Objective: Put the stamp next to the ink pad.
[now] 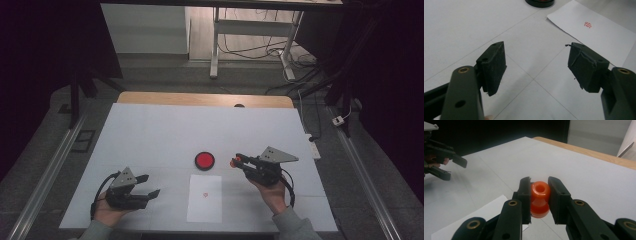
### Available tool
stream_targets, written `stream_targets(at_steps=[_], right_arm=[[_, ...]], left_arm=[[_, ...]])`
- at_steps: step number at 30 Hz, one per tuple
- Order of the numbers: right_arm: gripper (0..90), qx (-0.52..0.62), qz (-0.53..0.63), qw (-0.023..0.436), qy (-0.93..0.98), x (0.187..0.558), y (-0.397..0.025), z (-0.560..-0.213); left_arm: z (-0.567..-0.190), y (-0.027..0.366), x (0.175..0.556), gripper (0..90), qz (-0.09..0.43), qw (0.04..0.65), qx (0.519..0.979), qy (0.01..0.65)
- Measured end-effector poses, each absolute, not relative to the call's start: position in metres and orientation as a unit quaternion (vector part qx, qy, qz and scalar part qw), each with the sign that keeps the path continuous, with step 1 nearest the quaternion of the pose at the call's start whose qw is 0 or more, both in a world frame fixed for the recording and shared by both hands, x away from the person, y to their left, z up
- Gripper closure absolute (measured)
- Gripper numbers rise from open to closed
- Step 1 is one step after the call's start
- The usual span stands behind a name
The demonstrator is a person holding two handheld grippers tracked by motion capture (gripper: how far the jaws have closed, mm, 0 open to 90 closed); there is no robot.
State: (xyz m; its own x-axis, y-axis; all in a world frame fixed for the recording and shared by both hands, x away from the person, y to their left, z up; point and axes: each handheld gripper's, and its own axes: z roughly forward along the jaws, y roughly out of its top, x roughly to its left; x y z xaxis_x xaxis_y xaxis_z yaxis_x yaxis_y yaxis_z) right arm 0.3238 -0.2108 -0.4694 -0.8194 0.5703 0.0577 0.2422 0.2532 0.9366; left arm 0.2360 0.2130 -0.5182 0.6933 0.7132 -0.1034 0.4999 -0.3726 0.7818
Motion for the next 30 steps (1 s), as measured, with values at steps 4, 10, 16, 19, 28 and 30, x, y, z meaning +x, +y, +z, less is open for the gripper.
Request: stream_targets(at_steps=[4,10,16,19,28,30], right_arm=[[72.1,0.264,0.551,0.149,0.778,0.325,-0.21,-0.469],[72.1,0.269,0.545,0.15,0.78,0.331,-0.207,-0.47],[72.1,0.282,0.533,0.146,0.784,0.343,-0.202,-0.475],[72.1,0.285,0.524,0.153,0.788,0.351,-0.199,-0.477],[72.0,0.305,0.509,0.146,0.791,0.374,-0.191,-0.492],[72.0,0.308,0.504,0.145,0.794,0.378,-0.187,-0.496]], left_arm=[[-0.519,0.214,0.236,30.5,0.127,0.42,0.818,0.372],[-0.519,0.215,0.237,30.5,0.127,0.419,0.818,0.373],[-0.519,0.215,0.237,30.5,0.127,0.419,0.817,0.376],[-0.519,0.215,0.237,30.5,0.127,0.419,0.817,0.374],[-0.522,0.212,0.238,30.5,0.122,0.417,0.819,0.374],[-0.523,0.211,0.238,30.5,0.117,0.415,0.82,0.375]])
